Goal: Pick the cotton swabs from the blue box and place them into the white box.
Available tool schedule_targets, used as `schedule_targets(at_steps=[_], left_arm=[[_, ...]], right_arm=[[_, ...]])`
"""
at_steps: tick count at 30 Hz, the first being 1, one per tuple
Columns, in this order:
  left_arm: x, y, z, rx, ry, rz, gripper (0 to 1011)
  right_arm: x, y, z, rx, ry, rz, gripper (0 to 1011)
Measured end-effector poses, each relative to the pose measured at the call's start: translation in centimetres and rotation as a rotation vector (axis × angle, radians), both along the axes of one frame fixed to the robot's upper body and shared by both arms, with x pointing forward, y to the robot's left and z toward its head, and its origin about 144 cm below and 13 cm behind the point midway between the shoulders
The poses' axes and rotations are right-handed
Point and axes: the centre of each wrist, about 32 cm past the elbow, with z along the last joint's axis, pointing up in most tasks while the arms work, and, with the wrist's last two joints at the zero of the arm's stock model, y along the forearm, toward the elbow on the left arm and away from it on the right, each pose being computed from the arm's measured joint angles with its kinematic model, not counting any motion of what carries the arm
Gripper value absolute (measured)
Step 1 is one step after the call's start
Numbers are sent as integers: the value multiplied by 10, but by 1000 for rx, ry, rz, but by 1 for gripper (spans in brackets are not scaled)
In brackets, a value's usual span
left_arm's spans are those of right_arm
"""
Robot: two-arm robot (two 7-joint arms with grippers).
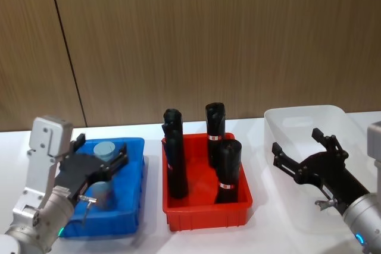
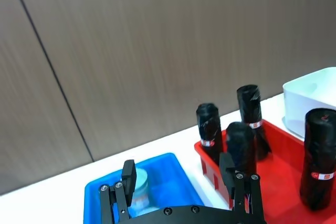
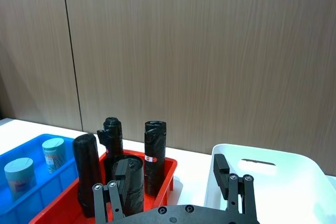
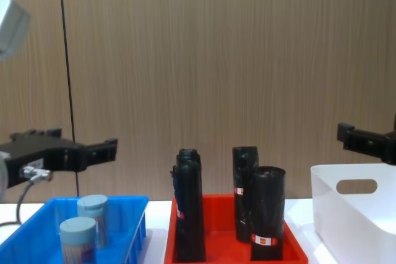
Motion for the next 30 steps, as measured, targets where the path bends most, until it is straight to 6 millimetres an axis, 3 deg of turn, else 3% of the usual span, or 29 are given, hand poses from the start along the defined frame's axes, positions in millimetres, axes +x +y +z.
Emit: schedule_targets(at_steps=[15, 30], left_arm=[[-6, 16, -10, -77, 122, 62, 1004], [8, 28, -17, -88, 233, 91, 1004]], right_arm=[[0, 0, 0, 0, 0, 0, 1002], [0, 0, 0, 0, 0, 0, 1002]])
